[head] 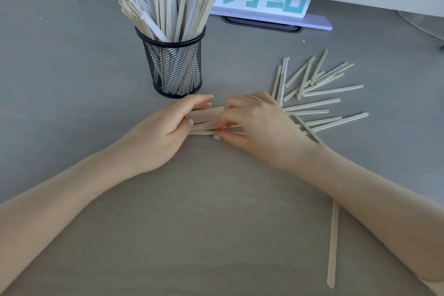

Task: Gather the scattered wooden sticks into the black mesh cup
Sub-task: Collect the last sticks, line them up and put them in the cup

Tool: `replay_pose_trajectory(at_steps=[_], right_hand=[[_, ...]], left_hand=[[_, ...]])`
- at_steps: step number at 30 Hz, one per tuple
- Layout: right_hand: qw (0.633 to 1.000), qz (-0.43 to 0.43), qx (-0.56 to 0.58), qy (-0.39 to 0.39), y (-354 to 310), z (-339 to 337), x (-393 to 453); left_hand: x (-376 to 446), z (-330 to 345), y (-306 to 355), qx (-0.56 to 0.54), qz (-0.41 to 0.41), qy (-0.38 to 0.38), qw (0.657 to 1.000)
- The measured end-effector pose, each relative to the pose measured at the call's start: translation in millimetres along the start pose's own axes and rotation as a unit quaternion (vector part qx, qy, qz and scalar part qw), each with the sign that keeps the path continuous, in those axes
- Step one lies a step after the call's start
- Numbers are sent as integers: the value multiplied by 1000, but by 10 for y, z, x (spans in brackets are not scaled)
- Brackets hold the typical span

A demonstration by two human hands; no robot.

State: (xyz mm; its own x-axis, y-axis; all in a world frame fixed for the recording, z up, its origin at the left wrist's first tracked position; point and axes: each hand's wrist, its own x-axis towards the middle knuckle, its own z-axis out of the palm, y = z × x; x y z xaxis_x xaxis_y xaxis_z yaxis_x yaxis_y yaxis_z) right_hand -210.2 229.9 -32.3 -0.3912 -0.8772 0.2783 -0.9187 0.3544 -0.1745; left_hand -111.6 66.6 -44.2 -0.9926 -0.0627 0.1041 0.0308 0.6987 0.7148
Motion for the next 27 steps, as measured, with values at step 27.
replay_pose_trajectory(at_steps=[27], right_hand=[[965, 64, 200, -160, 193, -124, 317]], left_hand=[[9, -91, 9, 93, -85, 92, 988]])
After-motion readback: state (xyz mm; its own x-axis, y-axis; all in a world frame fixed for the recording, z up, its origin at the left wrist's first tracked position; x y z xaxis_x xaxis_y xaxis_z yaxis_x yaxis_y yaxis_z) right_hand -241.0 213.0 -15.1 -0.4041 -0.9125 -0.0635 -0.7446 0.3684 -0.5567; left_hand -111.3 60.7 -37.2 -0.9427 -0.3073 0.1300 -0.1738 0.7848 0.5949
